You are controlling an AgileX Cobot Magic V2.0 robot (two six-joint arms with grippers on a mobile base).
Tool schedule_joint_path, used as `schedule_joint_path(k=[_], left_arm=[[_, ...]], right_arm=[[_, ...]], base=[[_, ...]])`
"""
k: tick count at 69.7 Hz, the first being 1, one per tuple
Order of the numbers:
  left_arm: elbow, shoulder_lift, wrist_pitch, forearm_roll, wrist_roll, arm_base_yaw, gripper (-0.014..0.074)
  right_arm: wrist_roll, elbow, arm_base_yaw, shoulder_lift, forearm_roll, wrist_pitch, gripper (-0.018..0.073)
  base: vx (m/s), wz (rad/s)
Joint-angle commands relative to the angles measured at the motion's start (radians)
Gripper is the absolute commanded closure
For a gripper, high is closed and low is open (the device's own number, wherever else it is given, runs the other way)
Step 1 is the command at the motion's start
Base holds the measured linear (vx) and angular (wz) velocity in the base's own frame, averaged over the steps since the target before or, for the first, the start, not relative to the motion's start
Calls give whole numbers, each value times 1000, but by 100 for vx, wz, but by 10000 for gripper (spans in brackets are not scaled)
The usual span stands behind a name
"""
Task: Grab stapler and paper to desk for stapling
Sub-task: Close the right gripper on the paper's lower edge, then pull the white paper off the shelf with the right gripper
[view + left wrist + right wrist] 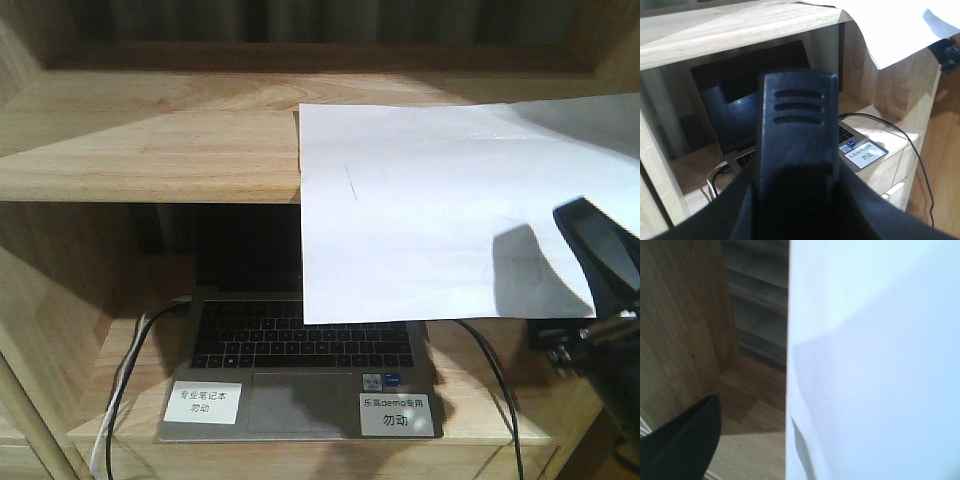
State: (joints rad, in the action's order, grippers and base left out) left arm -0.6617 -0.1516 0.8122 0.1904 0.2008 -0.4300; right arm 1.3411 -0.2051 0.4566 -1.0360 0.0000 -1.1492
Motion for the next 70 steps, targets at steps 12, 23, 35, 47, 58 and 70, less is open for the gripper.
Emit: schedule_joint_path(k=[12,23,35,47,58,70], left_arm=[[-27,-14,-118,20,-3,-1,603],[-27,-14,-118,20,-3,-1,603],[-27,-14,-118,20,-3,-1,603],[-27,-14,-118,20,-3,-1,603],[-27,-14,-118,20,-3,-1,603],[-27,-14,-118,20,-3,-1,603]], right_arm=[[-13,-73,0,1,0,-188,-34],[-12,-72,0,1,0,-188,15],[-8,-72,0,1,-12,-188,196],[10,-72,0,1,-55,-188,484],[22,-72,0,1,-76,-188,571],[22,-72,0,1,-78,-188,571]], base=[[0,0],[0,0],[0,0],[0,0],[0,0],[0,0]])
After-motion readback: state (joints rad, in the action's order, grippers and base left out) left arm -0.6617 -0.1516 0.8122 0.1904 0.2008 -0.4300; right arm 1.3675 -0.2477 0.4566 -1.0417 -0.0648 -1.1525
